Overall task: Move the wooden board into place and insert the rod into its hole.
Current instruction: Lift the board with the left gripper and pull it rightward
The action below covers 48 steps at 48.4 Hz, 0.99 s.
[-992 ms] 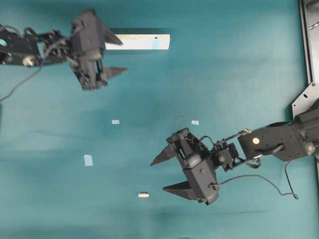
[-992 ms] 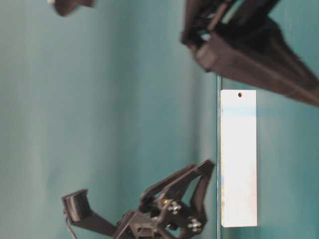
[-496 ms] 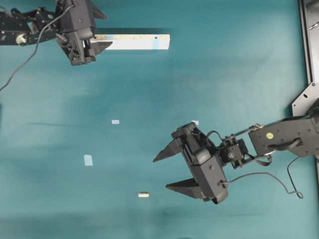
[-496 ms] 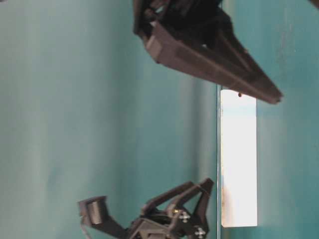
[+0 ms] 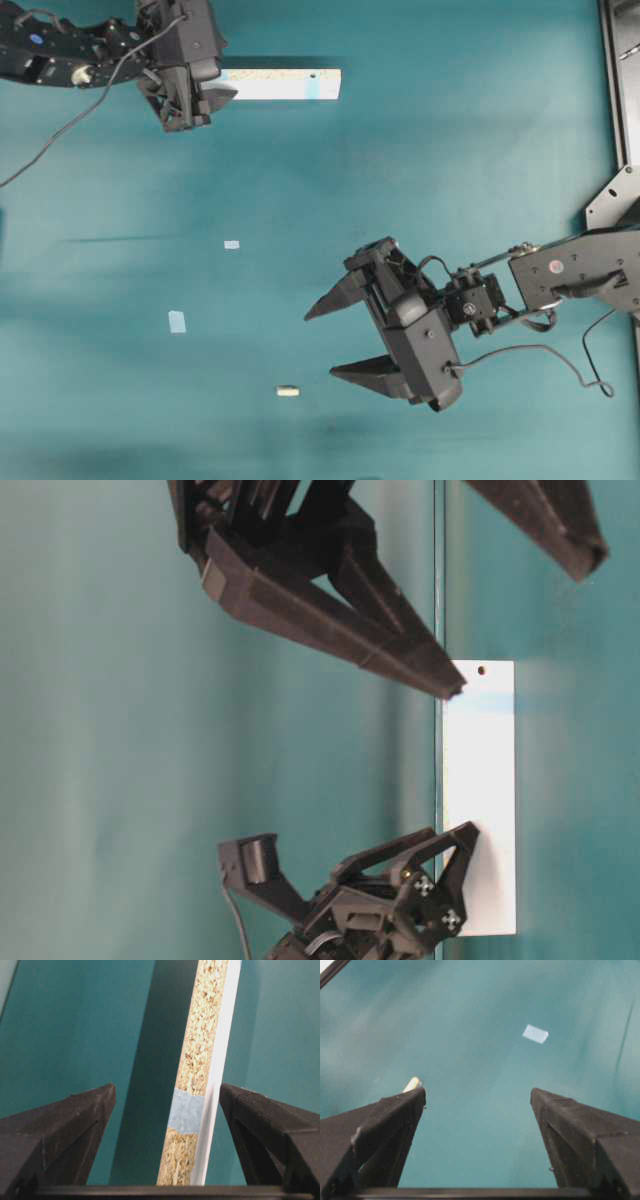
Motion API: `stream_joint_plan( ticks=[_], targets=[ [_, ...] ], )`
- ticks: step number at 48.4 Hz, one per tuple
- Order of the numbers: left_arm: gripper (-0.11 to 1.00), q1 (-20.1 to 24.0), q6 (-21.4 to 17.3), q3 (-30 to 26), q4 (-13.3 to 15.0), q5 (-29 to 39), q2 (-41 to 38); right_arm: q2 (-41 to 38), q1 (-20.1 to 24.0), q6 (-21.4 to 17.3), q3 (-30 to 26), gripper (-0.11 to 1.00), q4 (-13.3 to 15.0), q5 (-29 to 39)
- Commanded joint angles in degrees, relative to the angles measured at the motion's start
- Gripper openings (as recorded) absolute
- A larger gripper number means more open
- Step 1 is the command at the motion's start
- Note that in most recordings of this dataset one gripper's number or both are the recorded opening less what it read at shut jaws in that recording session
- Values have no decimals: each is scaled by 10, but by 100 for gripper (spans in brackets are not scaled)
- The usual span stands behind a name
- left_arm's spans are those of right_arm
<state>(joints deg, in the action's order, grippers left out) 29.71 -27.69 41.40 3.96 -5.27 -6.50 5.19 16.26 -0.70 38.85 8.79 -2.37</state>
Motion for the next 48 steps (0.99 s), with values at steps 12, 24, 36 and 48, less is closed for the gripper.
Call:
stream_joint_plan(
  ticks=[12, 24, 36, 48],
  targets=[
    [91, -16, 1, -11, -2, -4, -35, 15, 2, -1, -12, 99, 0, 6],
    [88, -16, 1, -13, -2, -6, -48, 16, 3, -1, -17, 99, -1, 7],
    [35, -16, 3, -11, -2, -6, -50, 16, 3, -1, -25, 99, -1, 26],
    [22, -11, 3, -10, -2, -15, -50, 18, 2, -1, -33, 99, -1, 37]
  ],
)
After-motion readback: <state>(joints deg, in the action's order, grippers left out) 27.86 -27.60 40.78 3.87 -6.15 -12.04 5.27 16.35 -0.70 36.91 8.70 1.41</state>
